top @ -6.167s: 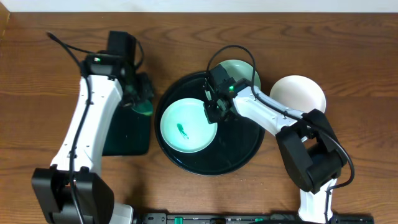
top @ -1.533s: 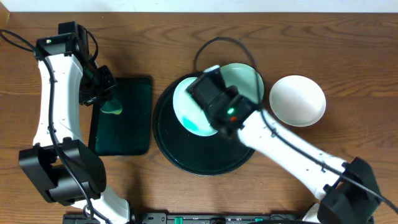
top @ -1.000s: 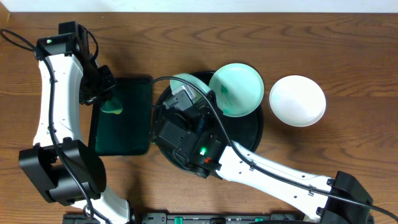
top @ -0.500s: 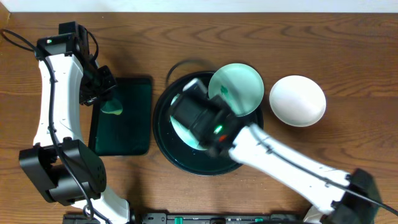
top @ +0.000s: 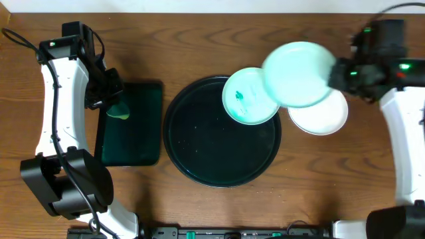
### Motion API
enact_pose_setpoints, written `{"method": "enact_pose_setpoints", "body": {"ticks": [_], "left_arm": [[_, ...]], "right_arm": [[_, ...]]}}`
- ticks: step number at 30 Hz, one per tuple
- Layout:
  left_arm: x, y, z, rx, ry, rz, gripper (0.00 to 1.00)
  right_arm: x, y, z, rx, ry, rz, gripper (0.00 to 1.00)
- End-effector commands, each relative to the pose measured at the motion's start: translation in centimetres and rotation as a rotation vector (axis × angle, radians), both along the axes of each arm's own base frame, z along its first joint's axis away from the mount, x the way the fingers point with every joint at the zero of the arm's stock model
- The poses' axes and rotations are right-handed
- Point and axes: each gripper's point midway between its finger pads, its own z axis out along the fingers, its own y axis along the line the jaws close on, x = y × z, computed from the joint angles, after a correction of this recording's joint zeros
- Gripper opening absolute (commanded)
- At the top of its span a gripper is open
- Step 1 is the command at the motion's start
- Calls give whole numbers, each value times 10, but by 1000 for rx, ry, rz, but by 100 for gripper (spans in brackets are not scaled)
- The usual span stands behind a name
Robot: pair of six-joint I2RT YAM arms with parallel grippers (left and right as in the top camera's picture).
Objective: Clean dirty plates on tray and stack at the side
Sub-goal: 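Lift the pale green plate and carry it onto the white plate, then release the plate and move the right gripper back to the tray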
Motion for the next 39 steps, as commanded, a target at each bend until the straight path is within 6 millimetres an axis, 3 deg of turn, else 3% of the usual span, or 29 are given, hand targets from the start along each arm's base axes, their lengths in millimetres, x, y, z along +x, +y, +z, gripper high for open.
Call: {"method": "enact_pose_setpoints", "body": {"ticks": [1, 6, 7, 12, 19, 20, 22, 24, 27, 29, 31, 34, 39], "left_arm": [[4, 8, 6, 51, -23, -20, 7], [8, 11, 6, 68, -37, -18, 7], [9, 12, 6, 69, -41, -18, 7], [10, 12, 6, 70, -47, -17, 7], [10, 12, 6, 70, -47, -17, 7], [10, 12, 6, 70, -47, -17, 7], [10, 12, 6, 70, -48, -17, 7], [11, 12, 6, 71, -51, -17, 7], [12, 12, 7, 71, -55, -17, 7], [12, 12, 7, 71, -55, -17, 7], [11, 12, 5, 71, -51, -17, 7], [8, 12, 1, 68, -37, -18, 7], [7, 11, -4, 66, -30, -18, 7]], "right_arm": [[-5, -41, -38, 15, 121, -155, 1], [-5, -70, -85, -9, 250, -223, 1], [-6, -77, -103, -27, 302, -233, 1], [-11, -82, -151, -37, 434, -210, 1], [-16, -89, -160, -78, 476, -201, 4], [-17, -87, -160, -75, 482, -193, 15], [-20, -82, -157, -54, 494, -166, 26], [-16, -70, -148, -14, 484, -90, 35], [-2, -52, -128, 16, 433, 24, 38], [17, -28, -105, 33, 356, 151, 45], [42, 11, -83, 46, 231, 313, 53], [64, 48, -82, -1, 138, 451, 61], [77, 89, -115, -26, 130, 601, 60]]}}
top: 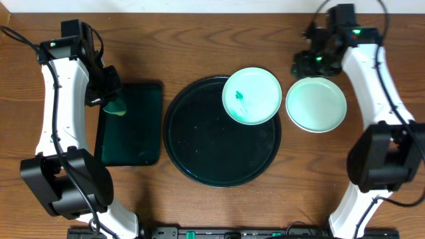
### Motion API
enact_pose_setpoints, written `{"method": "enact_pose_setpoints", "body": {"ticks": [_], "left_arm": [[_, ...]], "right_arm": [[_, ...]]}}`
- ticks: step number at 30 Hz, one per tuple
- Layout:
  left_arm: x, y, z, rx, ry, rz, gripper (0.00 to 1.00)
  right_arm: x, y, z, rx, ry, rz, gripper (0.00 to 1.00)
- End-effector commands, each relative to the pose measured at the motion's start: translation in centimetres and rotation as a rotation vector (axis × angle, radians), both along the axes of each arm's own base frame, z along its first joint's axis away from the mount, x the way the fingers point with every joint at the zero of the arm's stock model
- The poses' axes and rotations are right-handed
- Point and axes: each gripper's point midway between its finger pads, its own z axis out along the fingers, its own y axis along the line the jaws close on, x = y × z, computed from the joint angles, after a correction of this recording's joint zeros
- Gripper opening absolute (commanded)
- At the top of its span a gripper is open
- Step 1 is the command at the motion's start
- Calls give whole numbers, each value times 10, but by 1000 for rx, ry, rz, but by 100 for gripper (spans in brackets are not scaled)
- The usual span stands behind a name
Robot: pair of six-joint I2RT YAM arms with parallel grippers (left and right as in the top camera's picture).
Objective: Clean dirty plates on tray and stack at the side
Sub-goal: 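Release the plate and move the right gripper back to the tray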
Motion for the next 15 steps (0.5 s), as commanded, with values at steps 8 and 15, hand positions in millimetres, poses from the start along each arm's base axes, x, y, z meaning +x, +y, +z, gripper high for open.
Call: {"method": "enact_pose_setpoints", "body": {"ticks": [8, 15], "left_arm": [[-4, 1, -4, 12, 12, -20, 7], [-4, 1, -4, 12, 12, -20, 7]], "right_arm": [[1, 50, -72, 114, 87, 247, 55], [7, 57, -76, 135, 63, 257, 47]]}}
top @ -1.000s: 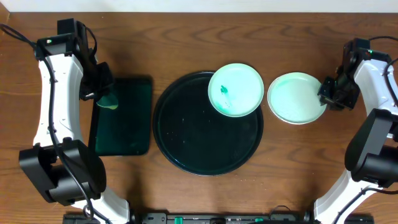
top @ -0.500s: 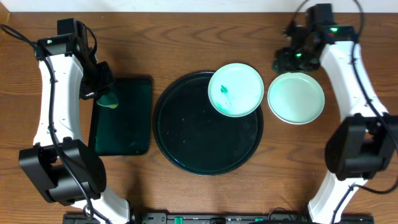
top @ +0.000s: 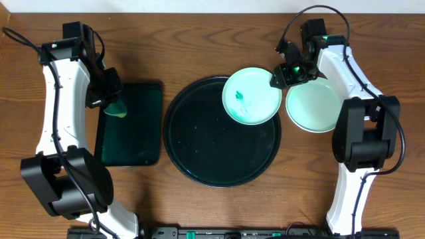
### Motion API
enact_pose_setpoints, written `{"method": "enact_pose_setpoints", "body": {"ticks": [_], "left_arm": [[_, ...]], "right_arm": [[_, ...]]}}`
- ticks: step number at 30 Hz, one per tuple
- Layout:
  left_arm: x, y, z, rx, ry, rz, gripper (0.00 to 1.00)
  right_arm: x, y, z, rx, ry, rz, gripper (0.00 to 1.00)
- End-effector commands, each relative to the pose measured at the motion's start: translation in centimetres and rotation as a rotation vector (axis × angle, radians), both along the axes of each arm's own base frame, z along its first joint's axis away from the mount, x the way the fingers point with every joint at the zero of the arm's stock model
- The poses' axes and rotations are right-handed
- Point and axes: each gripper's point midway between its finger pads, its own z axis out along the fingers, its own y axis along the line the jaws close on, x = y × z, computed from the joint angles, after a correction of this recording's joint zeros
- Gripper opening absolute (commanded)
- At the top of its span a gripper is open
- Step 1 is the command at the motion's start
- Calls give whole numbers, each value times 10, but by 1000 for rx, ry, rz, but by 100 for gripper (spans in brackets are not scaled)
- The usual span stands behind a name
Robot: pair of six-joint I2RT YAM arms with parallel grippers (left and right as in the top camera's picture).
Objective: Clean dirty plates on tray and stack at the side
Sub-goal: 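Release the plate and move the right gripper back to the tray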
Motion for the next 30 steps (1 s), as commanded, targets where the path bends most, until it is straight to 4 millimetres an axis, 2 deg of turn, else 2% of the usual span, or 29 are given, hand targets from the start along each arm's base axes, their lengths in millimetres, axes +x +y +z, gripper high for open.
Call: {"method": "enact_pose_setpoints", "body": {"ticks": [1, 8, 13, 14, 15, 16, 17, 18, 21, 25, 27, 28, 30], "left_arm": [[-1, 2, 1, 14, -1, -20, 7], [-1, 2, 1, 14, -2, -20, 7], [-1, 2, 1, 14, -1, -20, 7], [-1, 2, 1, 14, -1, -20, 7], [-1, 2, 1, 14, -1, -20, 7], [-1, 2, 1, 14, -1, -20, 7], [-1, 2, 1, 14, -2, -20, 7], [-1, 2, 1, 14, -2, -20, 7], [0, 2, 1, 16, -7, -20, 7], [1, 2, 1, 16, -10, -20, 7], [1, 1, 1, 15, -9, -23, 7], [0, -2, 3, 15, -9, -29, 7], [1, -7, 6, 17, -19, -42, 7]], "right_arm": [[2, 13, 2, 35, -23, 41, 45], [4, 19, -7, 39, -41, 36, 40], [-3, 17, -23, 32, -23, 30, 36], [-5, 17, -25, 31, -17, 30, 32], [-7, 16, -27, 28, -9, 30, 23], [-7, 15, -26, 26, -7, 27, 9], [-6, 15, -26, 27, -6, 20, 3], [-6, 15, -24, 30, -2, 6, 1], [-5, 15, -13, 39, 18, -45, 1], [-12, 21, 19, 48, 35, -86, 1], [-19, 26, 37, 56, 44, -115, 1], [-29, 33, 51, 59, 65, -144, 1], [-42, 42, 60, 48, 91, -153, 1]]}}
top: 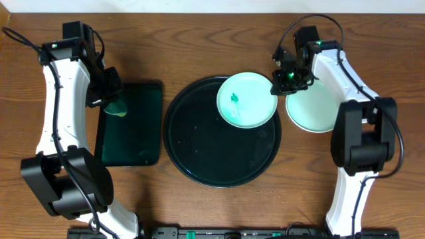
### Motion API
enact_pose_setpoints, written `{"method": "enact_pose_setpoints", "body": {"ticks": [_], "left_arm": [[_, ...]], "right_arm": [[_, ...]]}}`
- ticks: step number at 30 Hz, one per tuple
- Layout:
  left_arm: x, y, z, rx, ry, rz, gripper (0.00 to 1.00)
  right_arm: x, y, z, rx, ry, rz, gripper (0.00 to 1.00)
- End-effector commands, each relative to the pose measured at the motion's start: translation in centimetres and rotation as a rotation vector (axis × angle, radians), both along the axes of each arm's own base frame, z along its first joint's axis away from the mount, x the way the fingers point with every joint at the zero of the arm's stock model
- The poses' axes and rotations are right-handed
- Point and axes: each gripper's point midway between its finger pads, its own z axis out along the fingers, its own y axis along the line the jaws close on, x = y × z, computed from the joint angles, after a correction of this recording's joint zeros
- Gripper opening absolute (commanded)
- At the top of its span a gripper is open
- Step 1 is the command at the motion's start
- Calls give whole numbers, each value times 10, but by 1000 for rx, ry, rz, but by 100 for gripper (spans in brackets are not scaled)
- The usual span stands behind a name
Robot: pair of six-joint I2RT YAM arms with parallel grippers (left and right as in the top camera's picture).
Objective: Clean dirty plates on tray and stack at the side
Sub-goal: 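Release the plate and move the right gripper back to the tray, then grasp the last pale green plate's rim with the right gripper, then scrub the last pale green plate with the sponge in the left gripper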
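Note:
Only the overhead view is given. A mint plate (255, 109) with a green smear (234, 99) lies on the upper right of the round dark tray (199, 139), overhanging its rim. My right gripper (280, 79) sits at this plate's right edge; how its jaws stand is hidden by the wrist. To the right, a clean mint plate (319, 109) rests on the table. My left gripper (114, 105) is shut on a green sponge (119, 109) over the dark green rectangular mat (133, 133).
The wooden table (199, 40) surrounds tray and mat. The right arm arches over the clean plate's upper edge. The left arm runs down the table's left side.
The right gripper has shifted slightly left, onto the dirty plate's right rim. That plate now lies a little further left and lower on the tray. The left arm has not moved.
First the right gripper held a clean plate above the white plate at the right. Then that plate lay on the stack and the gripper stood behind it. Later it was at the dirty plate's edge, where it still is. The left gripper kept the sponge throughout.

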Motion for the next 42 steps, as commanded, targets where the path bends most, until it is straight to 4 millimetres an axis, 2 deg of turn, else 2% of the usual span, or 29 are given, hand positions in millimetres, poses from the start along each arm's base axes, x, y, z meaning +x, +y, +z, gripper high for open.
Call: {"method": "enact_pose_setpoints", "body": {"ticks": [1, 4, 6, 10, 13, 16, 22, 25, 31, 34, 39, 42], "left_arm": [[-2, -9, 9, 17, -18, -47, 7], [-1, -20, 19, 22, -51, -72, 7], [-1, -27, 25, 19, -68, -62, 7], [-1, -49, 26, 10, -64, -84, 7], [0, -72, 25, 6, -68, -137, 7], [0, -87, 25, 3, -65, -174, 7], [-2, -114, 22, -39, -64, -218, 7], [-8, -126, 12, -41, -40, -241, 7], [-40, -179, -42, -177, 60, -293, 7], [-48, -198, -65, -187, 61, -302, 7], [-37, -231, -76, -202, -24, -338, 7], [-34, -234, -90, -161, -12, -300, 7]], "right_arm": [[-11, 31, 57, 21, -47, -31, 1], [-30, 50, 51, -13, 3, -6, 1], [-39, 54, 39, -77, 28, -38, 1], [-58, 68, 1, -155, 58, -99, 1], [-73, 72, -36, -143, 83, -144, 1], [-81, 75, -54, -76, 109, -145, 1], [-81, 75, -57, -55, 102, -133, 1], [-80, 76, -57, -52, 98, -134, 1], [-80, 76, -57, -51, 95, -134, 1], [-79, 76, -57, -50, 94, -134, 1], [-80, 76, -57, -51, 94, -133, 1], [-80, 77, -57, -51, 95, -132, 1]]}}
